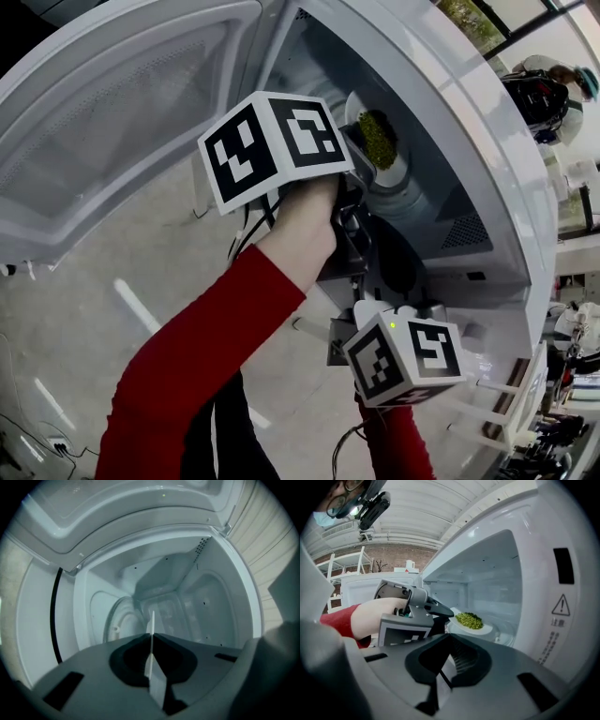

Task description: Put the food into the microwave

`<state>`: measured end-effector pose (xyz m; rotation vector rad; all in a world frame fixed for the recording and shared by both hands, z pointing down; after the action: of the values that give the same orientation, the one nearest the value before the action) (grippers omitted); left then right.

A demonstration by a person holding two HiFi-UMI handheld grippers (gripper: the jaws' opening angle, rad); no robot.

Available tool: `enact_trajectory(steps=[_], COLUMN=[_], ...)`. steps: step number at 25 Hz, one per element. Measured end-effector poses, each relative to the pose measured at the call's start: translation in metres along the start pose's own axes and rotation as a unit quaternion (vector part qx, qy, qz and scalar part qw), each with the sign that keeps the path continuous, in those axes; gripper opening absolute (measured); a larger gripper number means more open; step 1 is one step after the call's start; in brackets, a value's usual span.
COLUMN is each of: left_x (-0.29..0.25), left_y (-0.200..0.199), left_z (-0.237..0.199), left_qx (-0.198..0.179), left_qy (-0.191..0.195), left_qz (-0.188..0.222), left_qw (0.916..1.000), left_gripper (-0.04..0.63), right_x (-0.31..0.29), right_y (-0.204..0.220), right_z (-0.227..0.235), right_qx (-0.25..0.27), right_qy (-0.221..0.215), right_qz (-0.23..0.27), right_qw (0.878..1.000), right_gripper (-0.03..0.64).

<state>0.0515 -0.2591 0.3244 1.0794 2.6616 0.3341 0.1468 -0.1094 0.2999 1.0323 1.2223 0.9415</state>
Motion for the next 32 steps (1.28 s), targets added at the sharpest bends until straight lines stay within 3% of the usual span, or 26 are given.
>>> enact_trajectory(steps=[11, 21, 28, 32], left_x=[-0.004, -0.008, -0.01, -0.011], left_y=[-0.001, -0.006, -0.009, -0.008], left_z=[0.006, 0.011, 0.012, 0.015], left_qx=[-0.057, -0.154, -0.169, -0.204], left_qy=[-0.047, -0.073, -0.073, -0.091], left_qz=[-0.018, -0.033, -0.049, -0.058], left_qw=[0.9971, 0.9848, 0.9816, 0.9731], left_gripper=[0.023, 0.025, 0.025, 0.036], right_x=[0.0, 0.0, 0.003, 0.001], right_y=[-0.001, -0.011, -0.013, -0.013], right_z=[0.008, 0.007, 0.011, 0.011], right_qx=[-0.002, 0.021, 0.019, 0.023], right_qy=[0.021, 0.04, 0.049, 0.05], right_qz=[-0.009, -0.021, -0.022, -0.027], right_qw=[1.0, 0.999, 0.998, 0.998], right_gripper=[0.014, 0.014, 0.014, 0.014])
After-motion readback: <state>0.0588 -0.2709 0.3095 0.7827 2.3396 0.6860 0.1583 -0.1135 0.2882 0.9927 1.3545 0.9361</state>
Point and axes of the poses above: the fingertips, and each gripper's own axes: x backward along the fingers, z to its right, y out of its underside, the point moved 9 cm from there along x, backward along the fingers, and after that the axes turned 4 degrees about z, right-handed, at the moved point
